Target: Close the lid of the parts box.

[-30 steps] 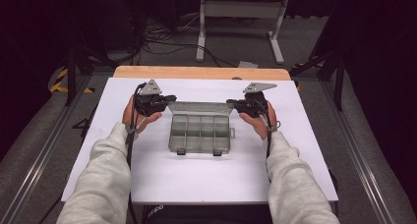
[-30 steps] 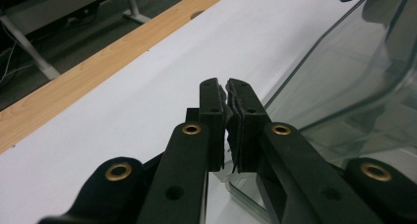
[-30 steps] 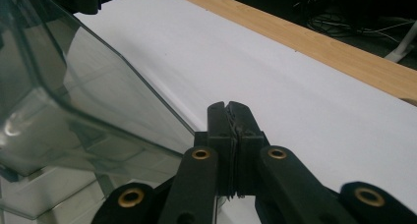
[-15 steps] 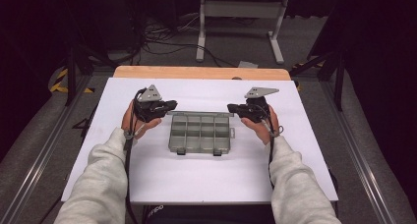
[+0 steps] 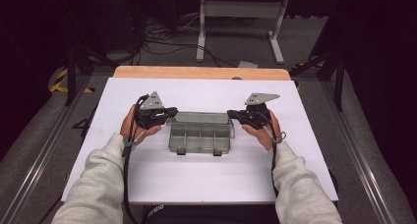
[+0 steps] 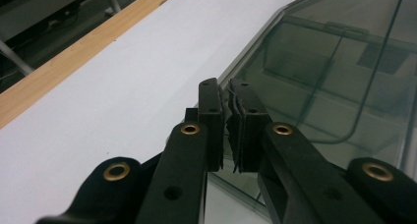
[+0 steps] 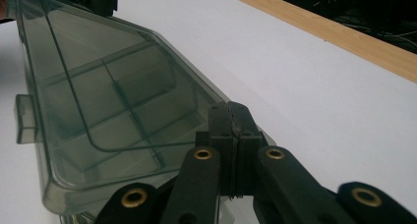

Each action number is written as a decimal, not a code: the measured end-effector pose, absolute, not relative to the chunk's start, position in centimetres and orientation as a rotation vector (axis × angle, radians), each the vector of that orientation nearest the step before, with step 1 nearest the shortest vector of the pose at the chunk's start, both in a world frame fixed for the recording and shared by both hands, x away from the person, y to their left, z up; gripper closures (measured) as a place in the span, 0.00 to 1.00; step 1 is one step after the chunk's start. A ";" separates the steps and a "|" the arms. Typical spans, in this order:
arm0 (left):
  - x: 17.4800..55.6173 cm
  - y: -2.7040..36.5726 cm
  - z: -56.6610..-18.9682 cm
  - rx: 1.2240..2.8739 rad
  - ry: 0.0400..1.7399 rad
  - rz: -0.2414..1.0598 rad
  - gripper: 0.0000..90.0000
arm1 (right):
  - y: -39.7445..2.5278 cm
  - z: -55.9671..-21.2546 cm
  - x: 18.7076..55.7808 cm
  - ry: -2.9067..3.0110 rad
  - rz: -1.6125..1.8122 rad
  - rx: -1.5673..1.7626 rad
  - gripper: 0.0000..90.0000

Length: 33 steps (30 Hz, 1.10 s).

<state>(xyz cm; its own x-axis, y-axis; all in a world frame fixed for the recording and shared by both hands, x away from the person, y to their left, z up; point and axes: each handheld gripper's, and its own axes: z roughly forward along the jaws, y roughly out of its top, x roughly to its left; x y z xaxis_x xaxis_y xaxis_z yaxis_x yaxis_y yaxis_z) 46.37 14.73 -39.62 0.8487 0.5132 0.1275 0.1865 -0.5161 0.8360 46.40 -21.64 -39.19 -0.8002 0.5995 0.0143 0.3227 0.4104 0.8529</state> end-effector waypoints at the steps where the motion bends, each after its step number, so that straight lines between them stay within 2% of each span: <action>1: 46.2 14.7 -39.6 2.106 0.508 0.449 0.94 | -21.6 -39.2 46.3 2.378 1.339 0.799 1.00; 33: 42.5 14.7 -40.5 2.167 0.411 0.441 0.93 | -21.6 -40.0 42.3 2.447 1.332 0.670 1.00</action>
